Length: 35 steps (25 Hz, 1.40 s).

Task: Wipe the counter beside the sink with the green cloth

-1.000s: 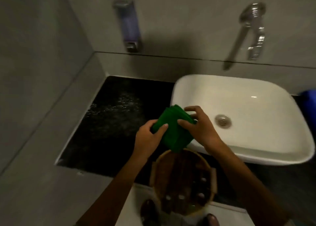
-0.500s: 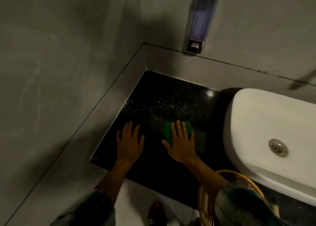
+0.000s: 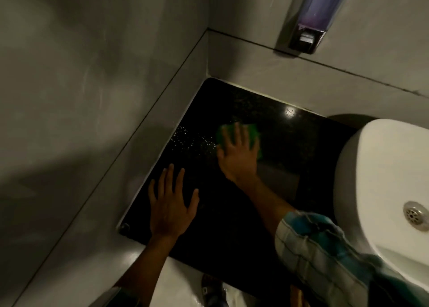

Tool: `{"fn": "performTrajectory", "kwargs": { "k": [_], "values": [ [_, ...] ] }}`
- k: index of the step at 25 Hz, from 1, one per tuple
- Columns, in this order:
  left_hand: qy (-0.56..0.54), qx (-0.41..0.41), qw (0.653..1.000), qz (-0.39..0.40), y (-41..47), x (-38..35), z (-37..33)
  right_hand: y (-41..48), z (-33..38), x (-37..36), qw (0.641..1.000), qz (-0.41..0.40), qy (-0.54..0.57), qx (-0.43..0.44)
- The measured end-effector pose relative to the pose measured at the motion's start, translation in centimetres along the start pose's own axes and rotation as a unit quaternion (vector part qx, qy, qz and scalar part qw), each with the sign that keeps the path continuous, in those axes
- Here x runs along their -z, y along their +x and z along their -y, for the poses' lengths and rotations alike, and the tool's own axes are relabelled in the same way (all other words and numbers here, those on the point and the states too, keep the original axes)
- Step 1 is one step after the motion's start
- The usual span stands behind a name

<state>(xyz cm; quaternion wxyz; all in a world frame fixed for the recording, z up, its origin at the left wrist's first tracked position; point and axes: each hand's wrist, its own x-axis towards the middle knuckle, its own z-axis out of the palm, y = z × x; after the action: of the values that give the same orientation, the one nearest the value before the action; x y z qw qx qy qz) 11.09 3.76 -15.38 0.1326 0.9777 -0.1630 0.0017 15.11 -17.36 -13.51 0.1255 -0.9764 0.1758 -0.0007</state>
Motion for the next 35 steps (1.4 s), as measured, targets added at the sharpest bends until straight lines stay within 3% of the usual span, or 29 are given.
{"fn": "performTrajectory", "kwargs": {
  "k": [2,3,5,8,11,15,17,19,21,23,26,28,30,32,35],
  "values": [
    [0.0,0.005,1.0,0.001,0.1,0.3,-0.3,-3.8,1.0,-1.1,0.992,0.021,-0.054,0.109],
    [-0.003,0.009,1.0,0.007,0.1,0.4,-0.3,-5.0,-0.3,-1.0,0.99,0.02,-0.067,0.123],
    [-0.007,0.009,1.0,0.02,0.1,0.4,-0.1,-4.9,-4.9,0.0,0.997,0.006,-0.062,0.055],
    [-0.008,0.009,1.0,0.023,0.2,0.5,-0.2,-0.5,-9.6,1.6,0.99,-0.015,0.0,-0.139],
    [-0.009,0.013,1.0,0.024,0.2,0.6,-0.4,4.6,-6.7,1.6,0.98,-0.034,0.072,-0.184],
    [-0.005,0.013,1.0,0.021,0.2,0.6,-0.6,6.0,4.2,-0.6,0.998,0.046,0.036,0.02],
    [-0.006,0.022,1.0,0.014,0.1,0.6,-0.6,4.1,8.1,-1.3,0.983,0.097,0.01,0.159],
    [-0.011,0.051,0.999,-0.003,-0.1,0.7,-0.5,1.8,6.9,-1.0,0.948,0.12,-0.02,0.293],
    [-0.007,0.071,0.997,-0.012,-0.1,0.8,-0.4,0.0,1.9,-0.6,0.937,0.06,-0.034,0.342],
    [-0.003,0.069,0.998,-0.003,-0.1,0.8,-0.4,-0.6,-2.7,-0.2,0.971,-0.011,-0.056,0.234],
    [0.002,0.07,0.998,0.007,0.1,0.9,-0.7,1.9,-2.4,0.1,0.999,0.004,0.007,-0.033],
    [0.004,0.068,0.998,0.006,0.1,0.7,-0.7,3.3,1.4,-0.6,0.996,-0.001,0.034,-0.085],
    [0.006,0.066,0.998,0.002,0.0,0.6,-0.6,3.8,5.5,-1.4,0.999,0.037,0.034,-0.012],
    [0.009,0.065,0.998,0.003,0.1,0.5,-0.6,3.2,8.5,-1.9,0.99,0.08,0.003,0.118],
    [0.011,0.062,0.998,0.004,0.0,0.4,-0.4,1.8,6.6,-1.4,0.944,0.124,-0.039,0.304]
  ]
}}
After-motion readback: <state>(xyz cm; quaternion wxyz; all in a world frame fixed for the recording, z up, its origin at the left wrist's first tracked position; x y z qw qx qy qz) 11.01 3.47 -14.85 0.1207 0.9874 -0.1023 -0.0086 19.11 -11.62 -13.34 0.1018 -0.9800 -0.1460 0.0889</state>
